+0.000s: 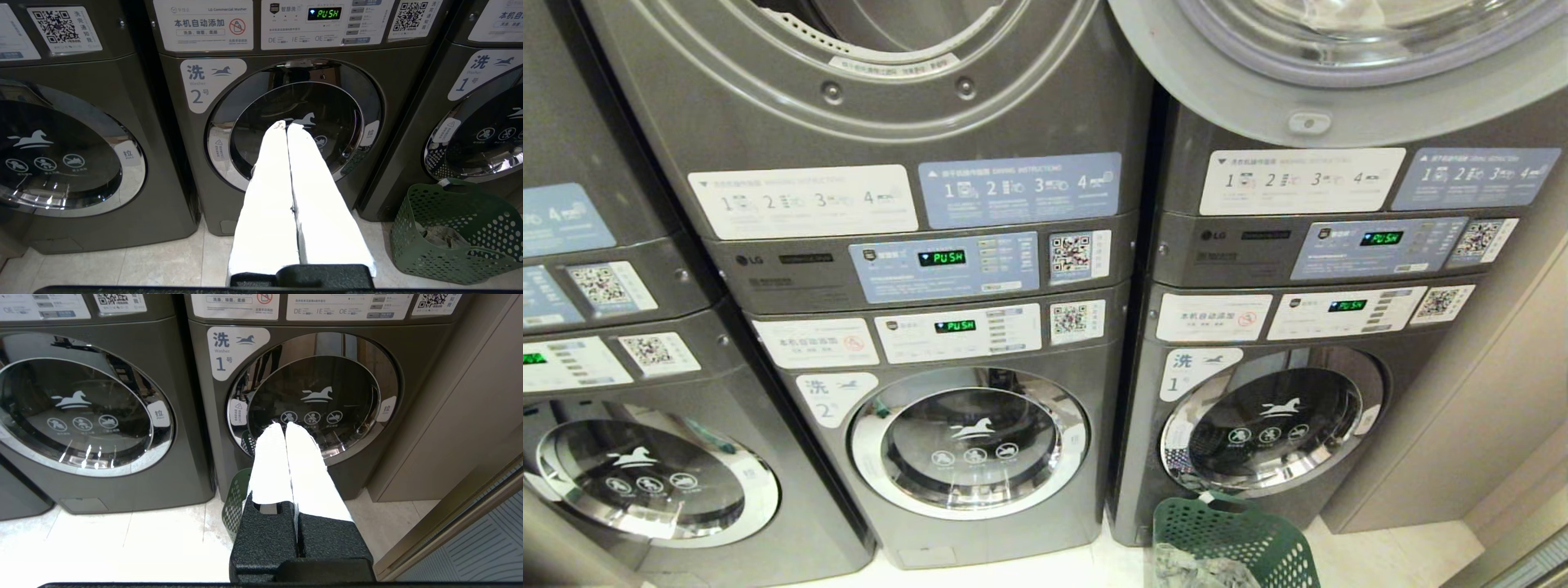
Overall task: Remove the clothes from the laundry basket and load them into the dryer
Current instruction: Take the clothes out of the basket
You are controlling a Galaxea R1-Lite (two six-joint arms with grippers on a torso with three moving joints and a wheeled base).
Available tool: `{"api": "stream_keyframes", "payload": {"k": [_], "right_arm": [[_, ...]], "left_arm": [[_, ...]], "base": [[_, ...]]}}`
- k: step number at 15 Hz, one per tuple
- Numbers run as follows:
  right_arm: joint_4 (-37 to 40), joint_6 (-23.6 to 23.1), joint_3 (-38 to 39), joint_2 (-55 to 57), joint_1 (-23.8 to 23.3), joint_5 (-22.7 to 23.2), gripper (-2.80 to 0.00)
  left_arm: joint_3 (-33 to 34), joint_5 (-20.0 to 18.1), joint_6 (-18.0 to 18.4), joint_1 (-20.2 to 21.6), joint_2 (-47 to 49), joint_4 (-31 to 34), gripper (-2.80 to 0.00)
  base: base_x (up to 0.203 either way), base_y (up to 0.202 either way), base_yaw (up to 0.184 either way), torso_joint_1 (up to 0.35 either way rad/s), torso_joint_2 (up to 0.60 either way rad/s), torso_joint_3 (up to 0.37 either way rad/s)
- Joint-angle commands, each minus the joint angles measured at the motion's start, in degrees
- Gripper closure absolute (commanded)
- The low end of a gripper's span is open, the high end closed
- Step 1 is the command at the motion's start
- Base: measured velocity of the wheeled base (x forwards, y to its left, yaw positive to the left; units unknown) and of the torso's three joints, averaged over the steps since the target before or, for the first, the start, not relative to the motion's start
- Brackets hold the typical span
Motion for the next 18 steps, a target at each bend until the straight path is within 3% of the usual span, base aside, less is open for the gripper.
{"api": "stream_keyframes", "payload": {"k": [1,18], "right_arm": [[0.03,-0.05,0.04,0.09,0.01,0.02,0.00],[0.10,-0.05,-0.05,0.09,0.01,0.02,0.00]], "left_arm": [[0.00,-0.04,0.00,-0.04,-0.02,0.00,0.00],[0.00,0.04,0.00,-0.03,-0.02,-0.01,0.00]], "base": [[0.000,0.000,0.000,-0.141,0.31,0.166],[0.000,0.000,0.000,-0.153,0.33,0.181]]}}
